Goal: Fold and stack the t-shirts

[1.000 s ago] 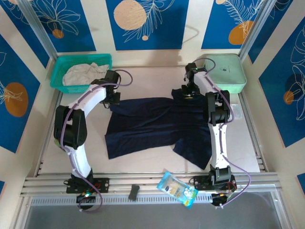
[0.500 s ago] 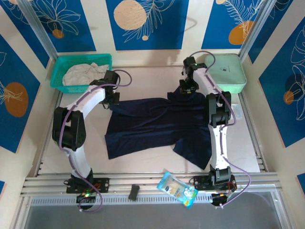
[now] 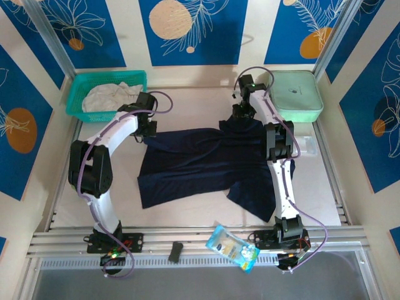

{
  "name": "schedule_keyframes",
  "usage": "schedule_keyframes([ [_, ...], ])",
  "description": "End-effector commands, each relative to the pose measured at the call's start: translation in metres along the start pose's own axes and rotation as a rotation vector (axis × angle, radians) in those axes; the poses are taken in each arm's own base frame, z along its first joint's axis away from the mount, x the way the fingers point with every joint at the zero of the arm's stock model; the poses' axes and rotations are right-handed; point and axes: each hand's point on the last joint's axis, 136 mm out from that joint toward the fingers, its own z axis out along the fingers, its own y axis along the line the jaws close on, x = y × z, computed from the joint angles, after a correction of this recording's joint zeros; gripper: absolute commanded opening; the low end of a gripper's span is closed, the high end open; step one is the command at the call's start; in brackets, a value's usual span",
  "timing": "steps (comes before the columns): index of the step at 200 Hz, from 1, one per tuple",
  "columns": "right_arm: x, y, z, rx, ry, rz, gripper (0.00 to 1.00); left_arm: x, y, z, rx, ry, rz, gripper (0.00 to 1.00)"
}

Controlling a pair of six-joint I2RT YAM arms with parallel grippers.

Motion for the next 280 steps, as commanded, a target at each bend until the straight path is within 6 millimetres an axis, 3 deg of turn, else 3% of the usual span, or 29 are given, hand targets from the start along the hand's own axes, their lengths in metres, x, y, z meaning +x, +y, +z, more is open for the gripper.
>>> schedule_keyframes([
  [1,-0.025,0.007,-0.014,-0.025,-0.087,-0.043,0.43,-0.008,-0.001,-0.009,0.004,-0.022,-0.008,0.00],
  [78,-0.040,0.005,0.009,-0.004,-0.129,-0.096,0.50,-0.010,-0.004,-0.003,0.010,-0.012,0.000,0.00],
  [126,-0.025,0.019,0.033,-0.026,-0.067,-0.140,0.47,-0.008,-0.006,0.005,0.008,0.006,0.007,0.00],
  [176,-0.006,0.018,0.048,-0.018,0.011,-0.147,0.41,-0.008,-0.008,0.012,0.012,0.020,0.010,0.00],
  [209,-0.013,0.014,0.027,-0.032,-0.016,-0.120,0.41,-0.007,-0.007,0.013,0.006,0.021,0.011,0.00],
  [260,-0.045,0.011,-0.040,-0.082,-0.165,-0.062,0.43,-0.011,-0.006,0.009,0.004,0.001,0.003,0.00],
  [280,-0.046,0.010,-0.047,-0.079,-0.171,-0.067,0.43,-0.012,-0.006,0.006,0.003,-0.011,0.001,0.00],
])
